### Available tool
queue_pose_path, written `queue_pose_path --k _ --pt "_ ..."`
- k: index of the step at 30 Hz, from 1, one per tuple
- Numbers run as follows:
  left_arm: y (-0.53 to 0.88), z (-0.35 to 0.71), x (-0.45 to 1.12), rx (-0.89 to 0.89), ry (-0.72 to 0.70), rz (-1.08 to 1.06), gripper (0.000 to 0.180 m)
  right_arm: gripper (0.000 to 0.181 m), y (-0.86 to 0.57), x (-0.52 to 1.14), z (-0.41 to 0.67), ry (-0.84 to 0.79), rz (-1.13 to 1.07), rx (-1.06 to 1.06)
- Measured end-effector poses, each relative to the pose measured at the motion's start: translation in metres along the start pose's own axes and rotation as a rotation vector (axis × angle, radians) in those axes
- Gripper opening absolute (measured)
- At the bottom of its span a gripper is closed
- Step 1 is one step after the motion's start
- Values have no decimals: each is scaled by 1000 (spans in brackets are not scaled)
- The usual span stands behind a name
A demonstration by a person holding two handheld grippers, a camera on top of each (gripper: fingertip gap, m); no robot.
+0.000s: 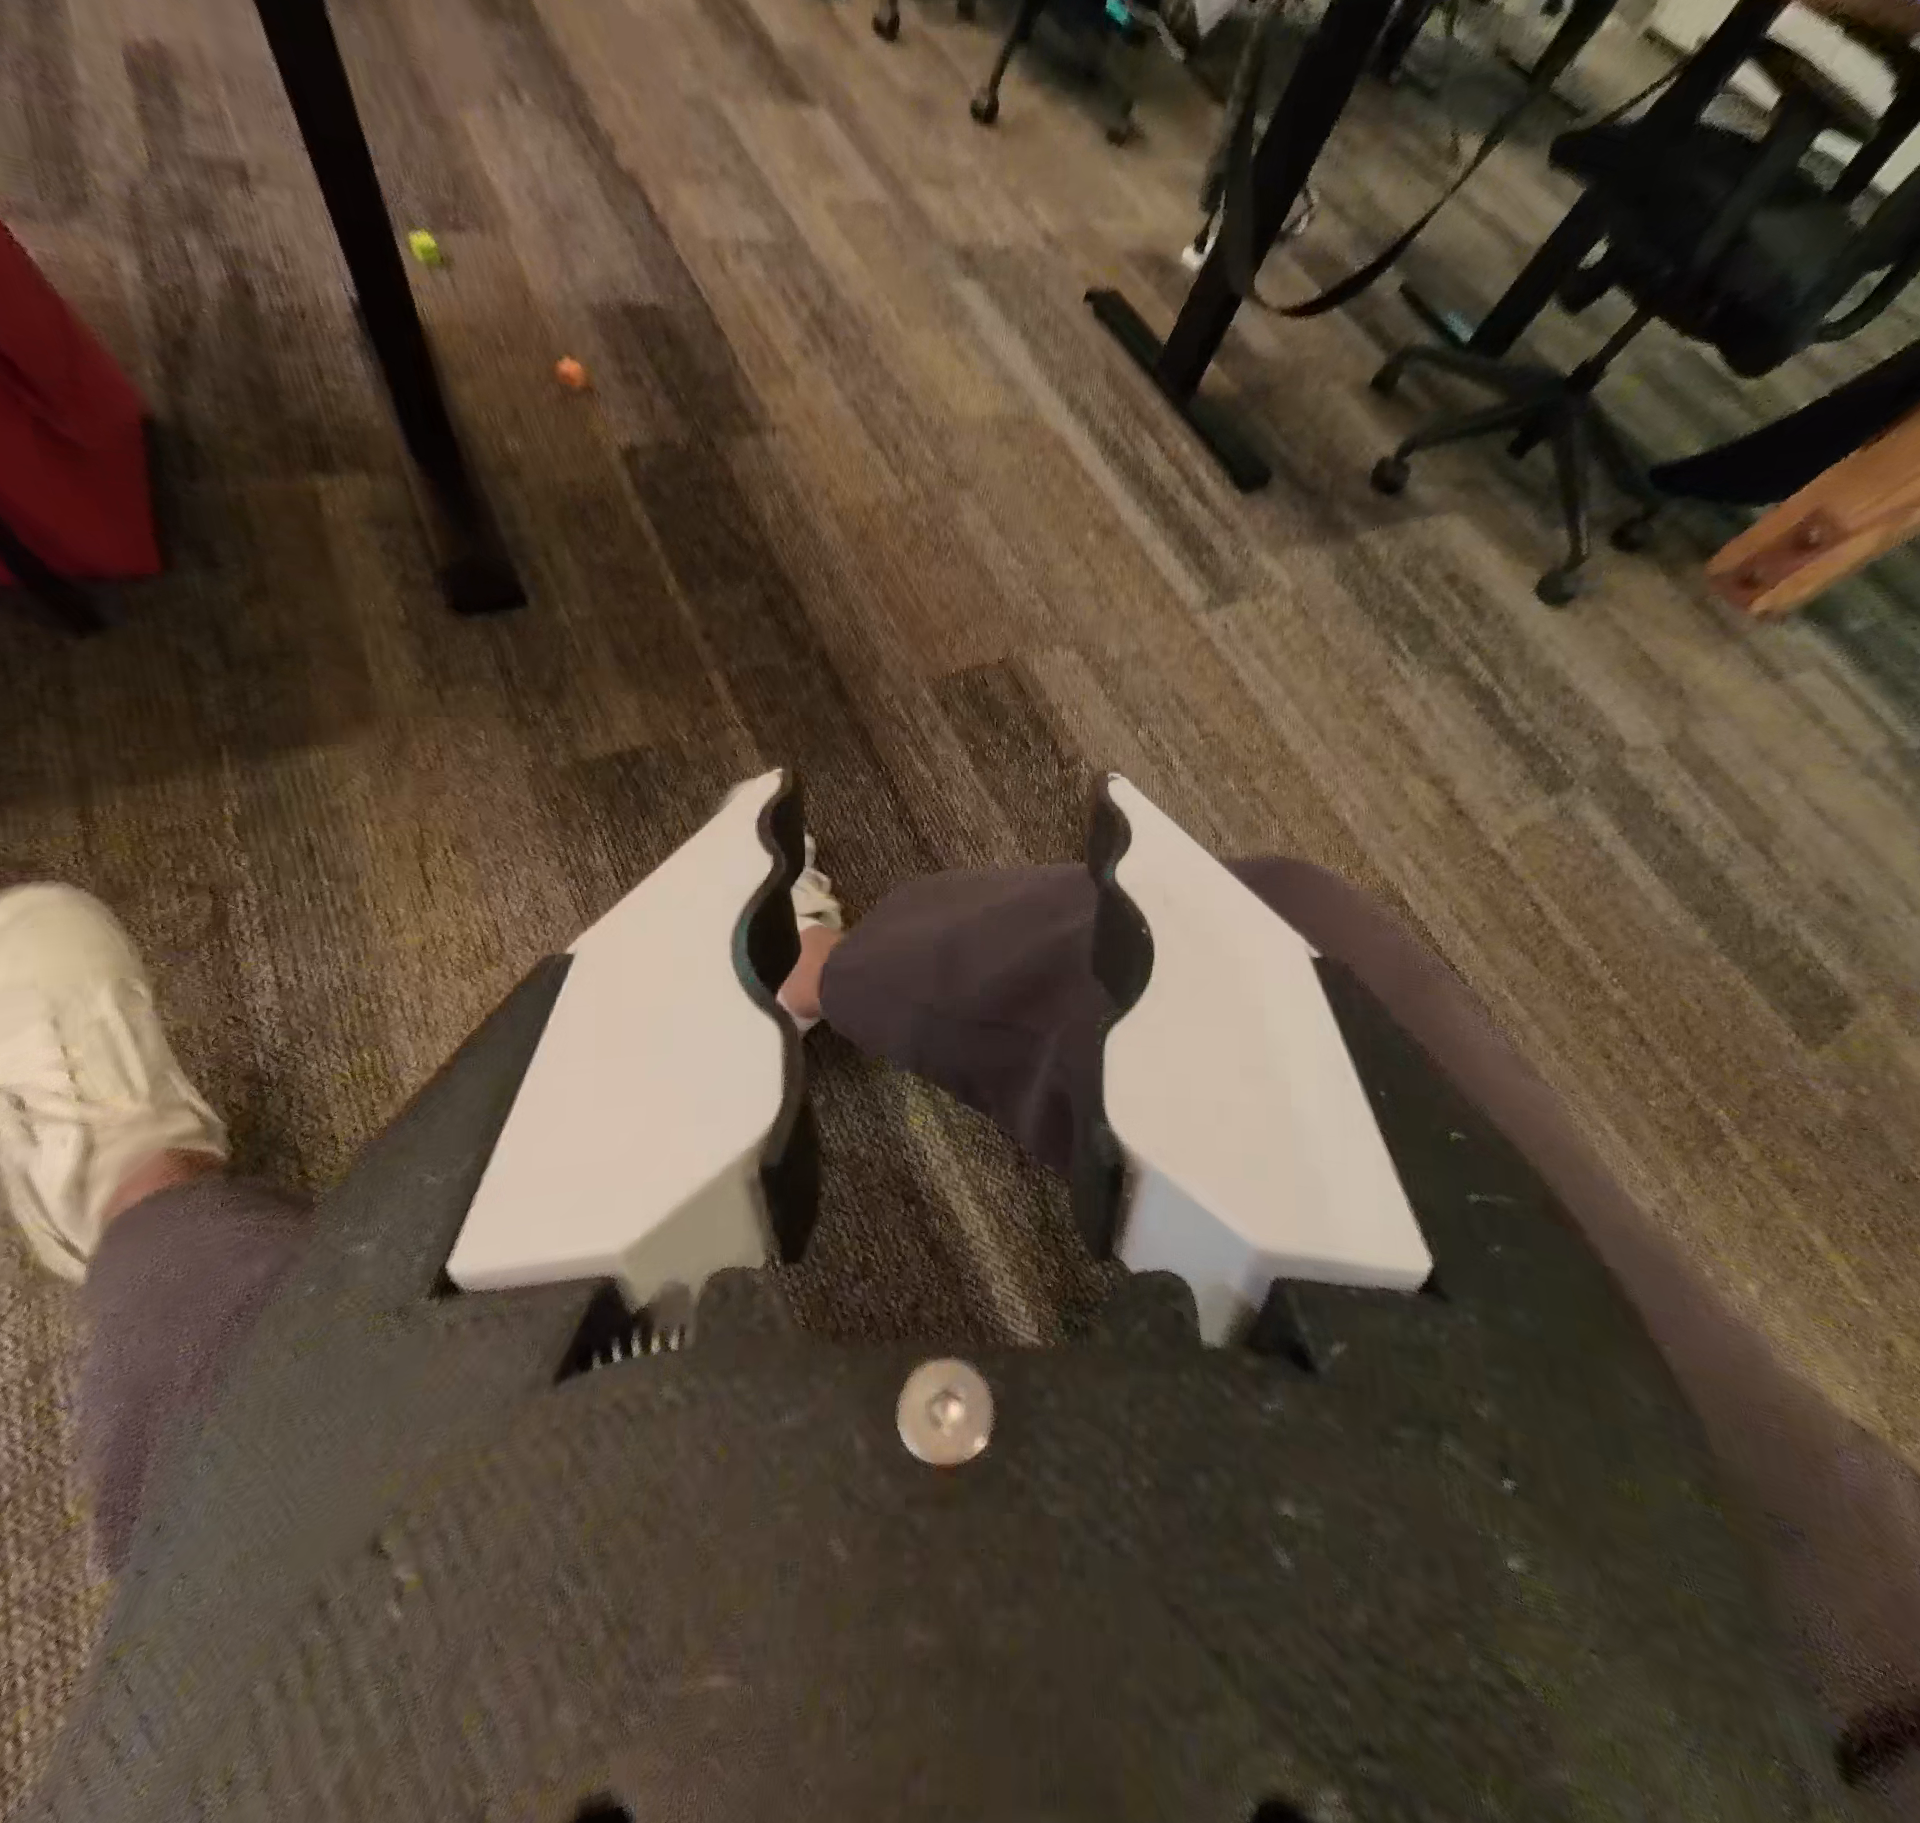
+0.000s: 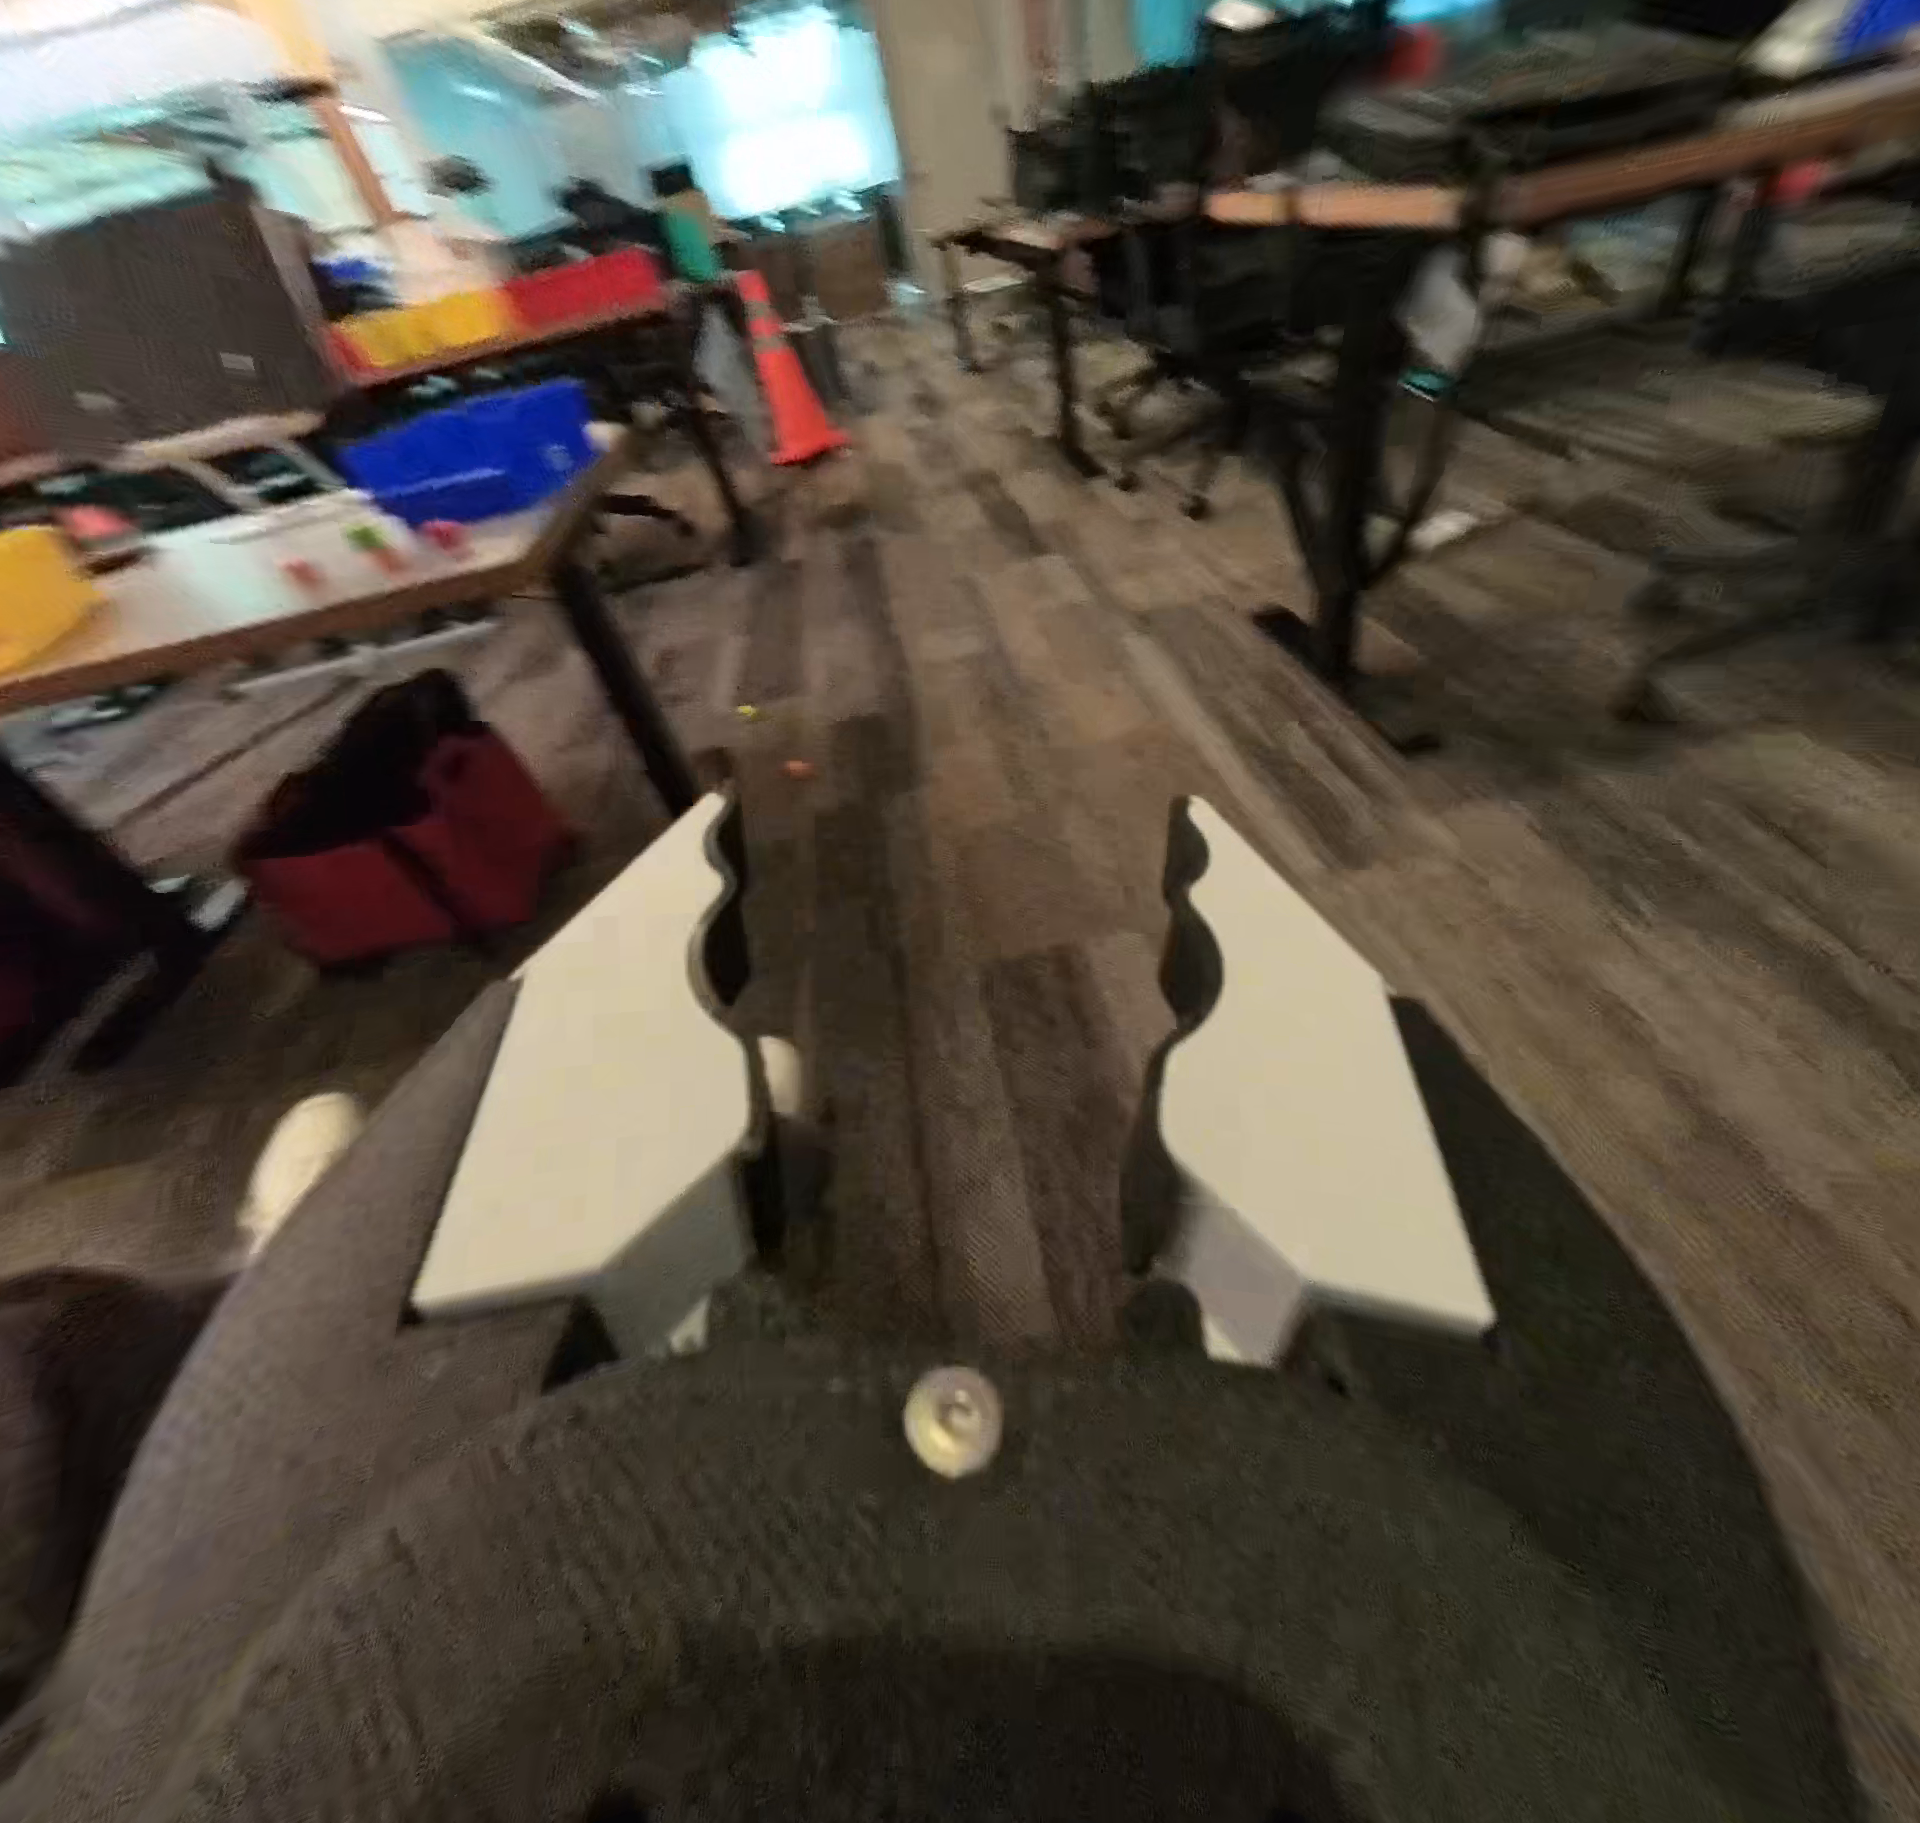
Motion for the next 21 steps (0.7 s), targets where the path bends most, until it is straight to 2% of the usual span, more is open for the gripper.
queue_pose_path --k 3,5,7,12,13,15,16,18,21 --pt "36 16 -10 11 -42 -24 55 72 106 29 30 -80 304 -18" --pt "70 23 -10 -6 -65 -40 57 70 161 58 15 -38 421 -64" --pt "121 26 -21 2 -47 53 55 63 203 91 -17 31 459 -182" --pt "245 13 -88 -108 -239 279 52 47 281 182 -95 50 485 -426" --pt "261 9 -99 -104 -262 309 46 45 296 200 -106 39 502 -454" --pt "265 19 -125 59 -438 333 9 34 324 231 -118 7 547 -456" --pt "259 29 -132 141 -501 324 0 27 335 240 -114 -25 571 -423" --pt "252 50 -132 183 -479 342 0 24 353 244 -87 -136 615 -371" --pt "235 100 -123 232 -506 310 0 32 355 242 -33 -321 516 -534"
Point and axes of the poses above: each gripper's, where its closed fingertips meet, x out along the fingers, z out of its top, y = z × x across the jaws, the point moved 6 cm from there along -x, back along the fingers, and after that the axes turned 14 degrees about -z, right-handed, at the moved point
